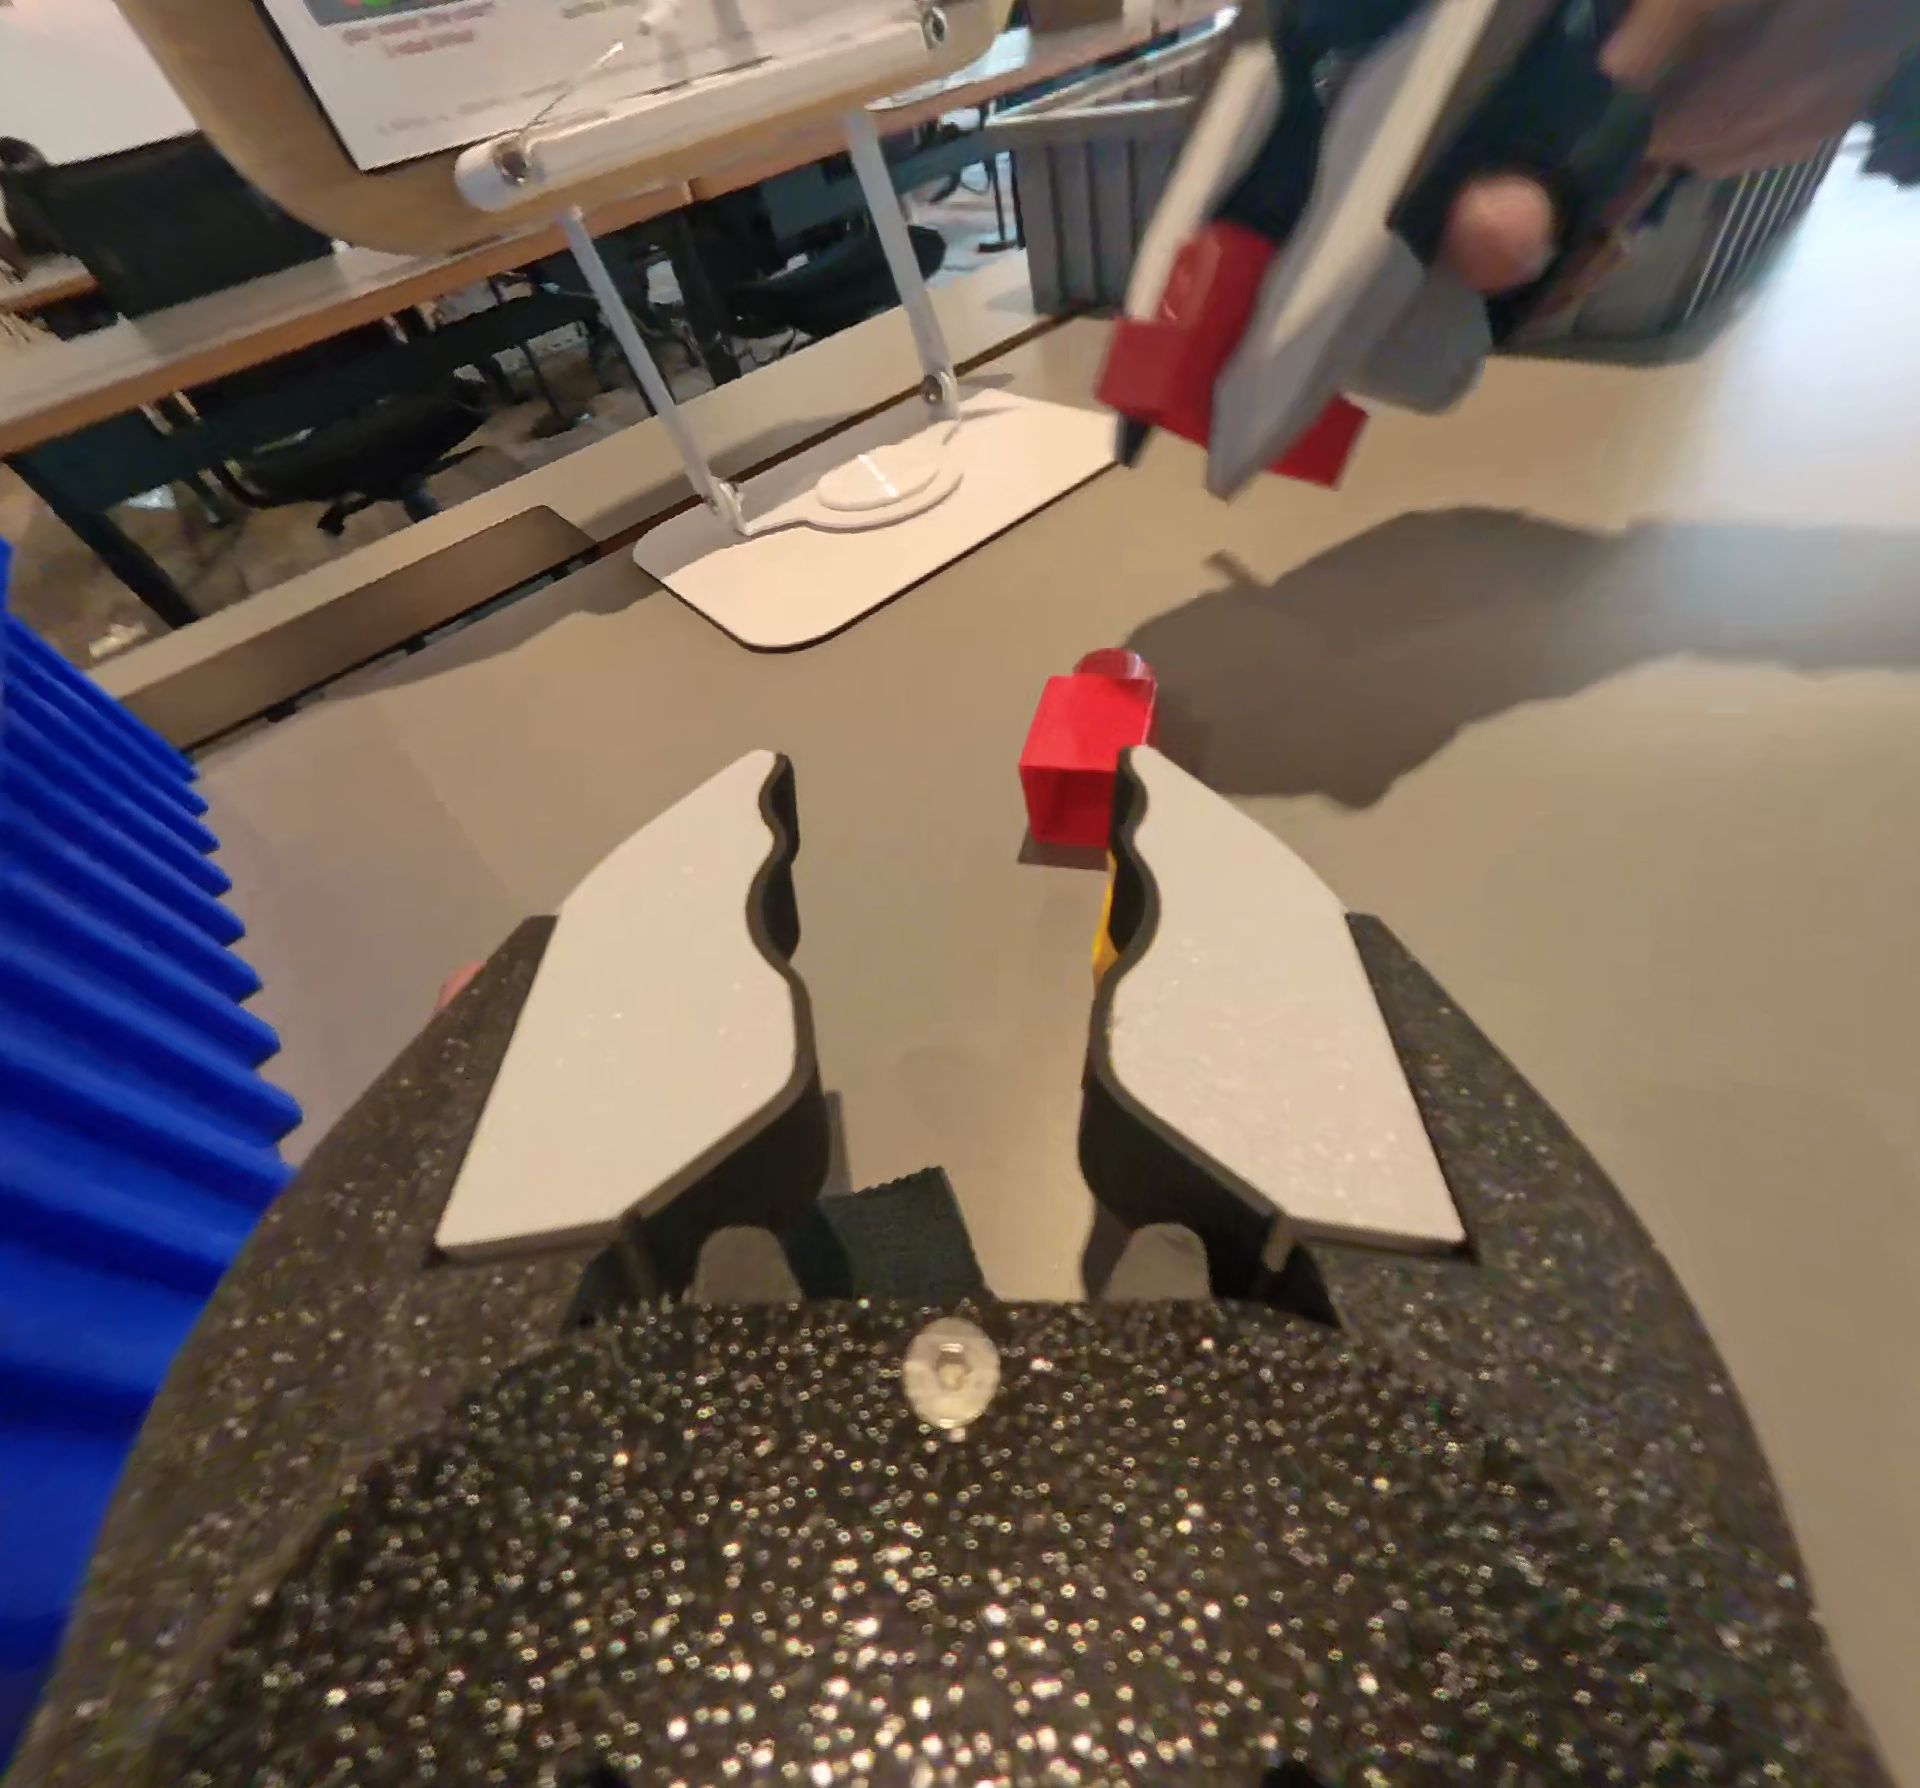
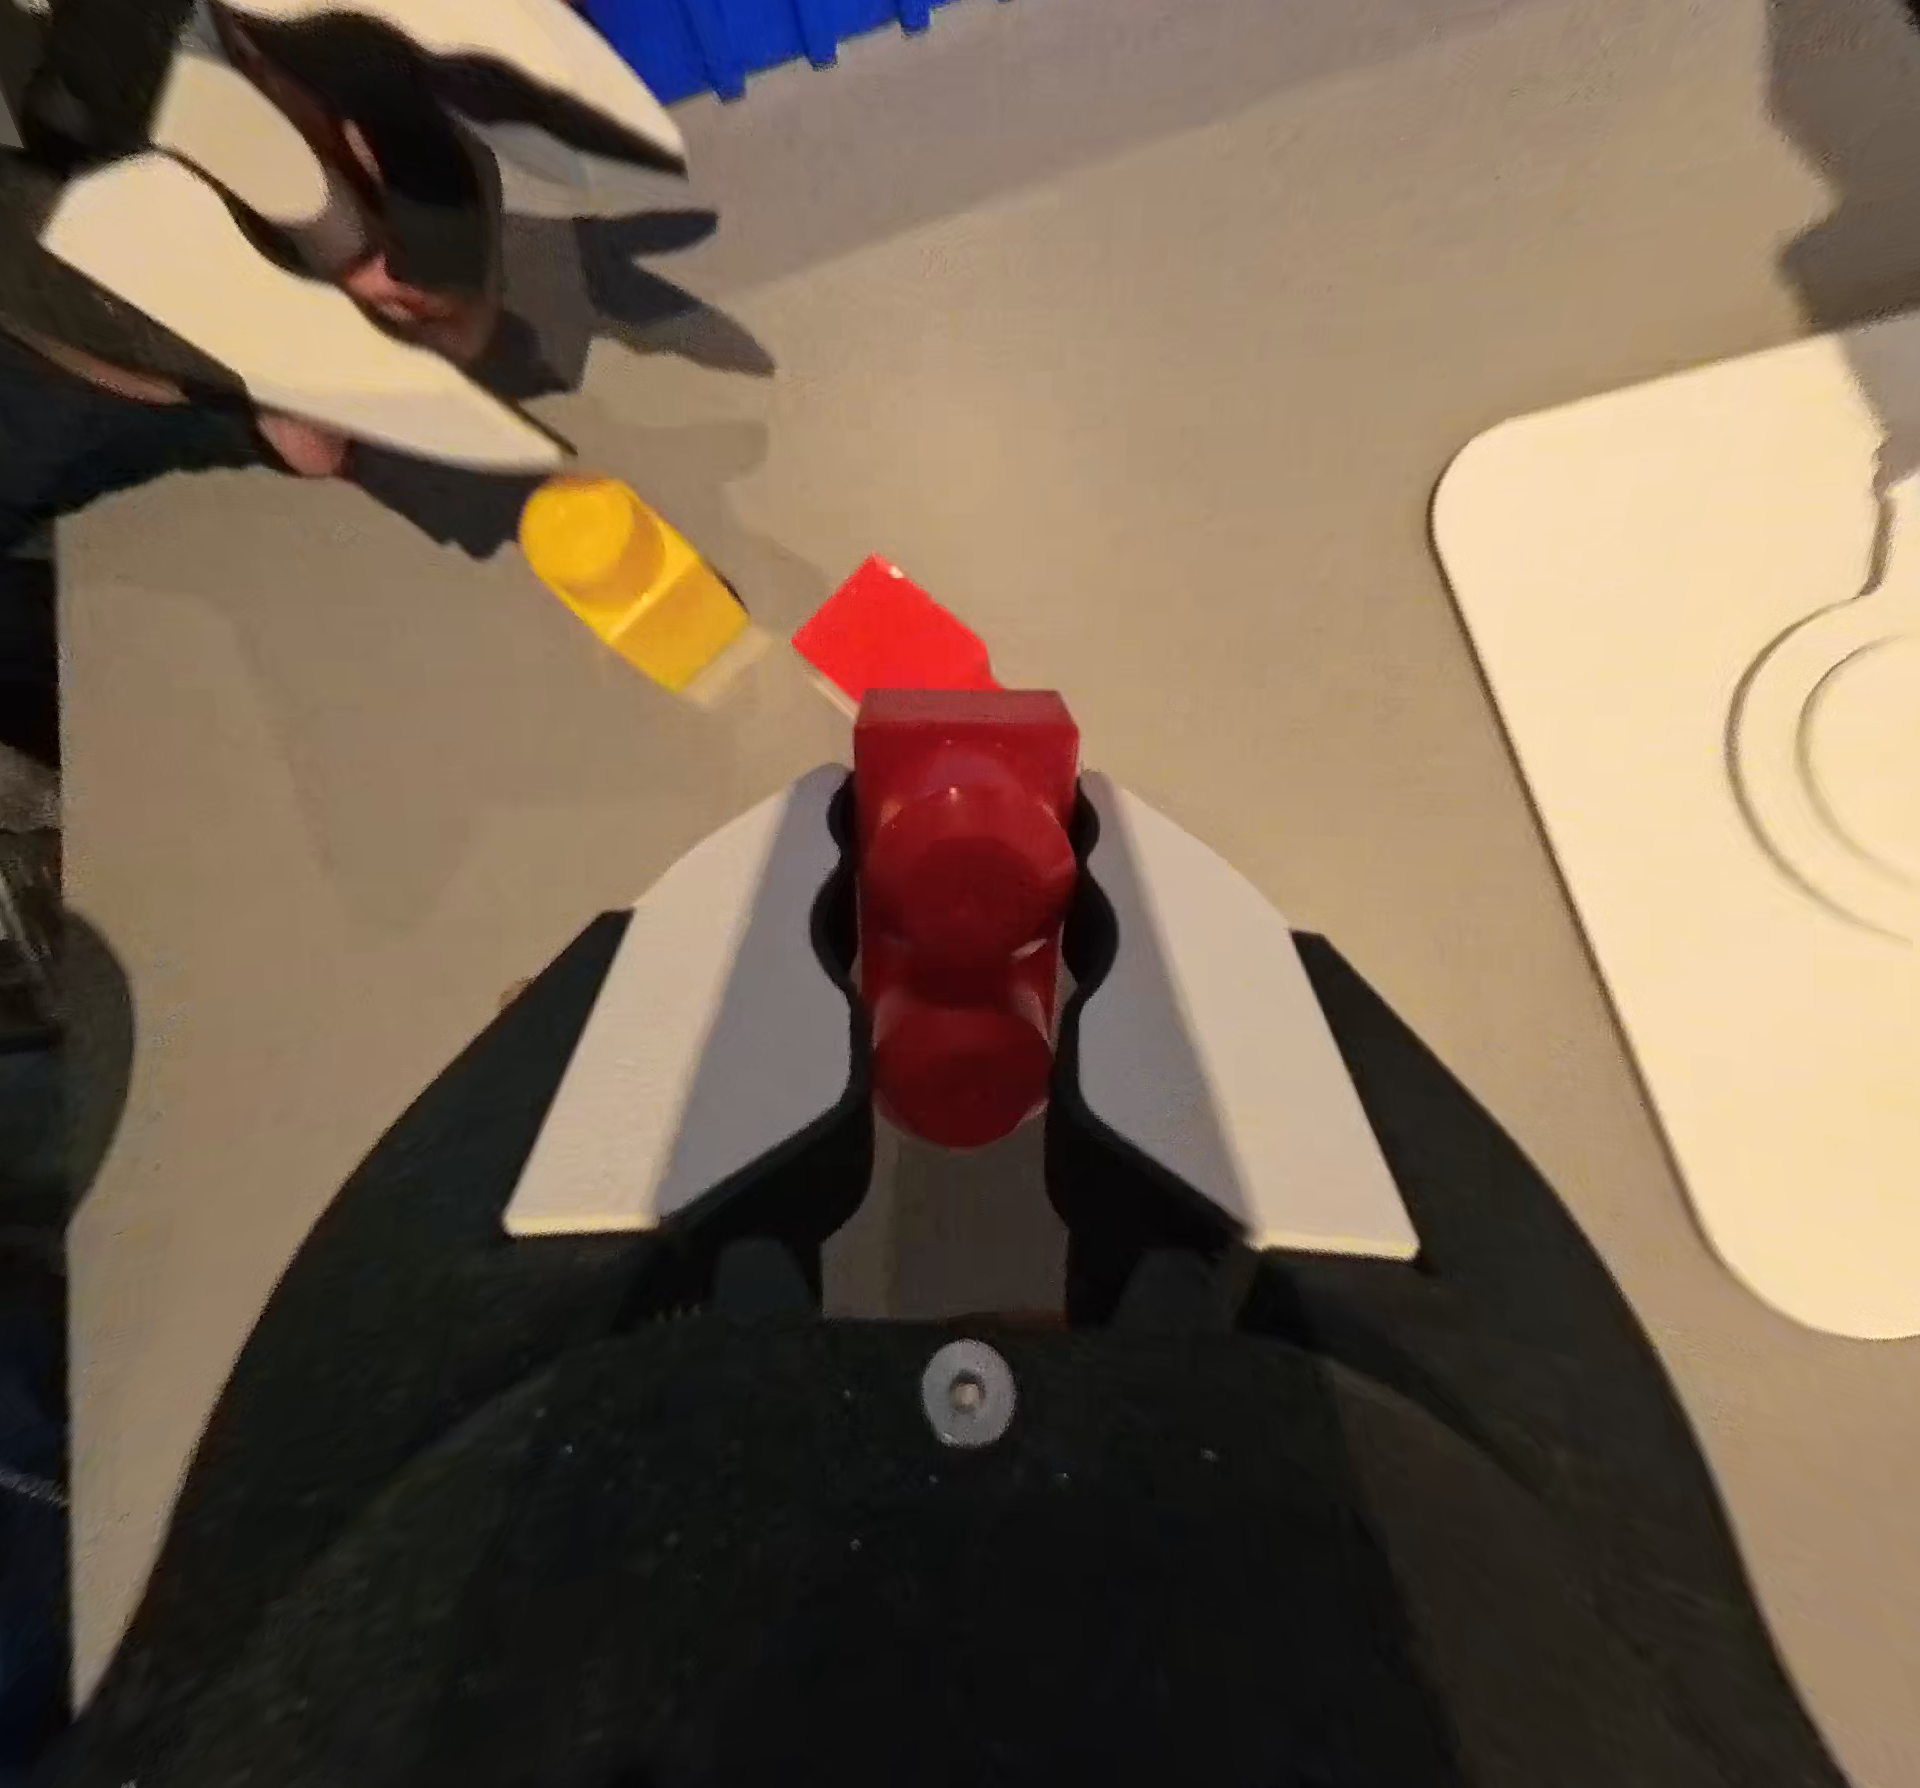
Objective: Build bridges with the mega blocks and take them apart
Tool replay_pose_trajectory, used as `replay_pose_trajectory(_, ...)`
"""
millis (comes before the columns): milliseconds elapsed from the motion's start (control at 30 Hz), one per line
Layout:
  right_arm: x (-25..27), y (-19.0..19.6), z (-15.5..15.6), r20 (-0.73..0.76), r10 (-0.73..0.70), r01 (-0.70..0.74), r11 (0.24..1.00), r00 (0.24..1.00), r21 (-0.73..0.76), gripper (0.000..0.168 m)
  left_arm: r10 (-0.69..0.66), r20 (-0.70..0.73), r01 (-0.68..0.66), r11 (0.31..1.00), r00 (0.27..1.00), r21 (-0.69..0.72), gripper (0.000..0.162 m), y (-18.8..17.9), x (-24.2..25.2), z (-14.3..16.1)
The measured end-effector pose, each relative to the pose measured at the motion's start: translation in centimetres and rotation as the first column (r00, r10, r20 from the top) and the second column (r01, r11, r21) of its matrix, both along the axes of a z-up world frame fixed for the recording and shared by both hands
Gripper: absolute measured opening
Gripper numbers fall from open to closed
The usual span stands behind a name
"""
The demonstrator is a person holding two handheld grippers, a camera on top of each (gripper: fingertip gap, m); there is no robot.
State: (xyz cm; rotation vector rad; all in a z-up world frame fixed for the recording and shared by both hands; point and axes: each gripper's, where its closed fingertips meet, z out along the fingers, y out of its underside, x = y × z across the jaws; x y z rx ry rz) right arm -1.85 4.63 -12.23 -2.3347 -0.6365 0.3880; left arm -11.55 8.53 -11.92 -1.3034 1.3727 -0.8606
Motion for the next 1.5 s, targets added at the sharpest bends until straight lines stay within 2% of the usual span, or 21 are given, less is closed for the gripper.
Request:
replay_pose_trajectory(167, 1.1, -1.9, -3.9, -0.033, -0.010, 0.009, 0.999, 0.999, -0.041, 0.037, -0.047, -0.017, 0.048, 0.998, 0.999, 0.033, 0.058, -1.2, -0.2, -0.2)
replay_pose_trajectory(300, 2.0, -3.4, -6.2, 0.052, 0.018, -0.013, 0.996, 0.999, -0.094, 0.037, -0.080, -0.153, 0.078, 0.997, 0.985, -0.019, 0.060, -2.4, -1.3, -2.1)
replay_pose_trajectory(567, 2.9, -4.9, -7.3, 0.235, 0.105, -0.069, 0.985, 0.966, -0.160, 0.037, -0.117, -0.432, 0.100, 0.993, 0.894, -0.061, 0.059, -3.6, -2.0, -6.4)
replay_pose_trajectory(633, 2.7, -4.9, -7.4, 0.241, 0.111, -0.074, 0.985, 0.964, -0.156, 0.037, -0.135, -0.473, 0.111, 0.991, 0.870, -0.078, 0.058, -3.6, -1.7, -7.0)
replay_pose_trajectory(733, 2.7, -5.1, -7.4, 0.235, 0.106, -0.075, 0.988, 0.966, -0.137, 0.038, -0.159, -0.493, 0.127, 0.987, 0.855, -0.098, 0.055, -3.8, -1.0, -7.3)
replay_pose_trajectory(800, 2.6, -5.3, -7.4, 0.229, 0.113, -0.086, 0.989, 0.967, -0.123, 0.049, -0.181, -0.499, 0.140, 0.983, 0.847, -0.118, 0.050, -3.9, -0.5, -7.4)
replay_pose_trajectory(900, 2.5, -5.8, -7.4, 0.209, 0.119, -0.097, 0.989, 0.971, -0.112, 0.055, -0.218, -0.504, 0.165, 0.975, 0.835, -0.149, 0.037, -4.3, 0.0, -7.5)
replay_pose_trajectory(1100, 3.0, -7.0, -7.4, 0.167, 0.108, -0.093, 0.991, 0.980, -0.097, 0.056, -0.259, -0.500, 0.219, 0.966, 0.826, -0.138, 0.036, -5.4, 0.8, -7.4)
replay_pose_trajectory(1300, 3.5, -7.4, -7.3, 0.113, 0.071, -0.064, 0.996, 0.991, -0.063, 0.049, -0.329, -0.502, 0.299, 0.944, 0.800, -0.141, 0.036, -7.7, 2.4, -7.5)
replay_pose_trajectory(1367, 3.6, -7.3, -7.2, 0.109, 0.064, -0.058, 0.997, 0.992, -0.053, 0.038, -0.352, -0.503, 0.324, 0.935, 0.790, -0.146, 0.036, -8.5, 3.0, -7.5)
replay_pose_trajectory(1500, 3.7, -7.1, -7.2, 0.073, 0.064, -0.061, 0.997, 0.995, -0.047, 0.037, -0.391, -0.499, 0.362, 0.919, 0.774, -0.159, 0.036, -9.5, 4.5, -7.4)
